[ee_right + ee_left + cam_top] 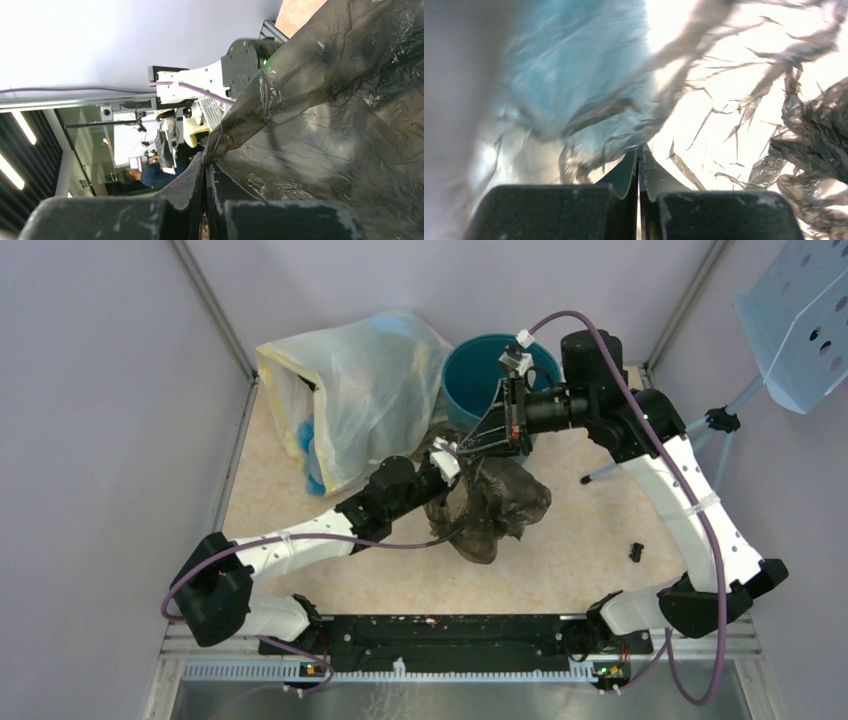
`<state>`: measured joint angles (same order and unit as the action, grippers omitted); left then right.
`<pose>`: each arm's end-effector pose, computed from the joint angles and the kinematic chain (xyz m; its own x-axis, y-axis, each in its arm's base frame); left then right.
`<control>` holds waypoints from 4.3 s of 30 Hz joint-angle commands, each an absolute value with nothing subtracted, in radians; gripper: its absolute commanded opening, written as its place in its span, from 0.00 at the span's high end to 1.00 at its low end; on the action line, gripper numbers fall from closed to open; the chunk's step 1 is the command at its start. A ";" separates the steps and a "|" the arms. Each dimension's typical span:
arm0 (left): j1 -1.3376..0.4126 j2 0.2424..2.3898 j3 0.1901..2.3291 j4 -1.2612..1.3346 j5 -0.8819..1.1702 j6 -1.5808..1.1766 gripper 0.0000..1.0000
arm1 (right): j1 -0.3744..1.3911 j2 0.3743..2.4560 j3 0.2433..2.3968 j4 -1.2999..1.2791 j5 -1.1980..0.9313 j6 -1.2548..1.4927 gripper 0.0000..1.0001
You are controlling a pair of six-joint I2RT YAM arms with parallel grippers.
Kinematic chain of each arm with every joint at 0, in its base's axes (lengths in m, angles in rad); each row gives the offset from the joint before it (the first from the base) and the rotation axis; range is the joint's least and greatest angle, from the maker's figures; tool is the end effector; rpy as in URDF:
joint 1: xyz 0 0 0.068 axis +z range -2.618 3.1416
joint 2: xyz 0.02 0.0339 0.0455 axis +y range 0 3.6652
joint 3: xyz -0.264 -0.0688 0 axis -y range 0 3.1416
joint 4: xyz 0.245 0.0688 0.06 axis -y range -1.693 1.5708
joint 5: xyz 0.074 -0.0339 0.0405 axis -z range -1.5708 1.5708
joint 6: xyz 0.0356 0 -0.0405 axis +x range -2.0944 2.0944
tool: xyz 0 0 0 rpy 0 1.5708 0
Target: Put the trash bags into the trash bin
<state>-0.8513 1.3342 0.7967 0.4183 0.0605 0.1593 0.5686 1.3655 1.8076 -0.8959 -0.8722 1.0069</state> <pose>0.2014 -0.2331 0.2832 0.0480 0.1855 -0.9815 0.7927 0.5907 0.1504 0.1952 0.1571 0.4885 -0.9803 0.0187 -0.1967 -0.1829 0.2911 0.9391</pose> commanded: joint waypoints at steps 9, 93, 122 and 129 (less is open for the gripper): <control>-1.009 1.269 0.827 0.323 -0.089 0.403 1.00 | 0.568 1.469 1.967 -1.043 -0.746 0.941 1.00; -0.710 1.292 0.875 -0.361 0.129 -0.767 0.40 | 0.413 1.123 1.472 -0.914 -0.480 0.860 1.00; -0.599 1.318 1.201 -0.627 0.463 -0.688 1.00 | 0.432 1.068 1.464 -1.031 -0.033 0.382 0.39; -0.584 1.340 1.170 -0.536 0.588 -0.763 1.00 | 0.688 1.132 1.551 -0.947 0.228 0.348 0.39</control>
<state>-0.5953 1.3228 1.1744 -0.6170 0.4831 -0.7055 0.5488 1.1000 1.5040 -1.0401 0.0429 0.3988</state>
